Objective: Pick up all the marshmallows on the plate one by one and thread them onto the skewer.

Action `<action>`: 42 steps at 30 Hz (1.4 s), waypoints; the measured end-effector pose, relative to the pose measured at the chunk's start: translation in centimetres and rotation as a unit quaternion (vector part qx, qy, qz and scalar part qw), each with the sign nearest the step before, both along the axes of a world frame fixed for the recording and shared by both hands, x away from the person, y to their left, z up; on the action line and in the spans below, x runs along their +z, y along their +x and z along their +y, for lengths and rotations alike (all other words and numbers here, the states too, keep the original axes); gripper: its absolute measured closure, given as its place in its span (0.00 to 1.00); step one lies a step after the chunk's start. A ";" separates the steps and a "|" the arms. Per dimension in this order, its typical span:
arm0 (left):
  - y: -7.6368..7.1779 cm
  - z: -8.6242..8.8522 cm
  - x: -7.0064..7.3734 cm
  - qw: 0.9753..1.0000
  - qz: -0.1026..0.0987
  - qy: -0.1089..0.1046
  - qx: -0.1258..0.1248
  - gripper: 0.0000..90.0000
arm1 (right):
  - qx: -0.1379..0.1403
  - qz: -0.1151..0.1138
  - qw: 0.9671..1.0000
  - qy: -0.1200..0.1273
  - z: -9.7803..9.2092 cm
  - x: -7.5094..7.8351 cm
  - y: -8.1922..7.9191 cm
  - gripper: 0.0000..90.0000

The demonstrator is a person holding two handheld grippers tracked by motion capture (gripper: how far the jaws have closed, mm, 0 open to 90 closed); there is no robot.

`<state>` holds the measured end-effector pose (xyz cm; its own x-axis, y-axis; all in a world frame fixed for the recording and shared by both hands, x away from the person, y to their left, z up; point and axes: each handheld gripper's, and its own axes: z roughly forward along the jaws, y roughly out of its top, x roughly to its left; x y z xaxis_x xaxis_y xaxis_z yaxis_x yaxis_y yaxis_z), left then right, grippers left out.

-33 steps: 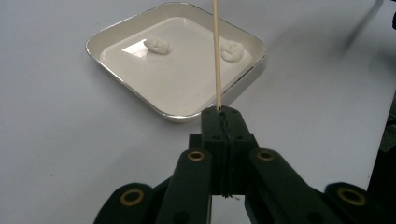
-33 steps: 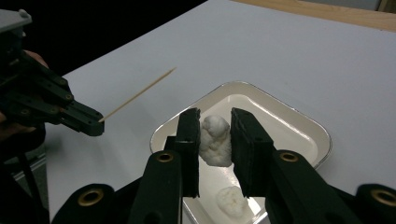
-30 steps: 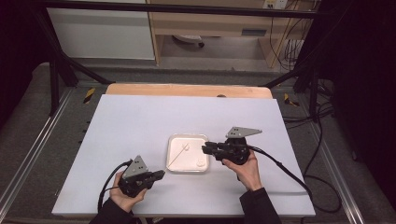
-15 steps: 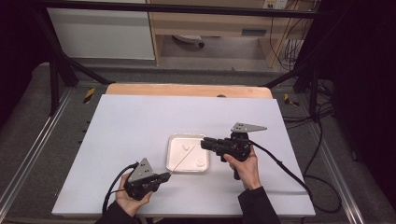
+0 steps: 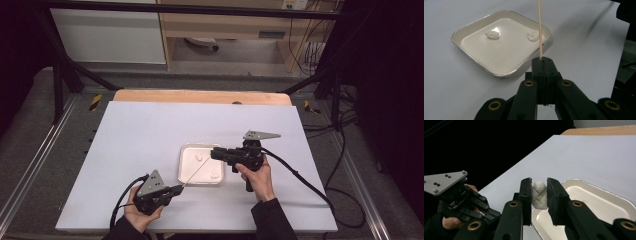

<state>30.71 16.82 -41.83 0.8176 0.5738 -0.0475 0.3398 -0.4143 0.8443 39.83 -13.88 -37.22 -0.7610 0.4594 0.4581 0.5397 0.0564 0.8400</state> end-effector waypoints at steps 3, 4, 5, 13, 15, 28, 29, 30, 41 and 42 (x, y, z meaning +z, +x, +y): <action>0.0 0.0 0.0 1.000 -0.002 0.000 -0.001 0.99 | 0.004 0.002 1.000 0.001 0.2 -0.1 0.1 0.84; 0.0 0.0 0.0 1.000 -0.002 0.000 -0.001 0.99 | 0.005 0.003 1.000 0.001 0.3 -0.1 0.1 0.84; 0.0 0.0 0.0 1.000 -0.003 0.000 -0.001 0.99 | 0.006 0.004 1.000 0.000 0.3 -0.1 0.1 0.84; -0.1 0.0 -0.1 1.000 -0.003 0.004 -0.002 0.99 | 0.018 0.011 1.000 0.000 0.7 -0.5 0.0 0.87; -0.1 0.0 -0.1 1.000 -0.003 0.000 -0.002 0.99 | 0.021 0.014 1.000 0.003 0.7 -0.5 -0.1 0.87; -0.2 0.1 -0.2 1.000 -0.002 -0.014 0.009 0.99 | 0.019 0.016 0.999 0.022 1.2 -0.9 -0.5 0.90; -0.2 0.2 -0.2 1.000 -0.003 -0.016 0.011 0.99 | 0.018 0.015 0.999 0.021 1.3 -1.0 -0.6 0.90; -0.2 0.2 -0.2 1.000 -0.004 -0.017 0.012 0.99 | 0.018 0.015 0.999 0.022 1.3 -1.0 -0.6 0.90; -0.2 -0.1 -0.4 1.000 0.003 -0.015 0.015 0.99 | 0.023 0.008 0.999 0.034 1.8 -1.4 -1.0 0.91; -0.2 -0.1 -0.4 1.000 0.001 -0.014 0.017 0.99 | 0.023 0.007 0.999 0.036 1.8 -1.4 -1.0 0.91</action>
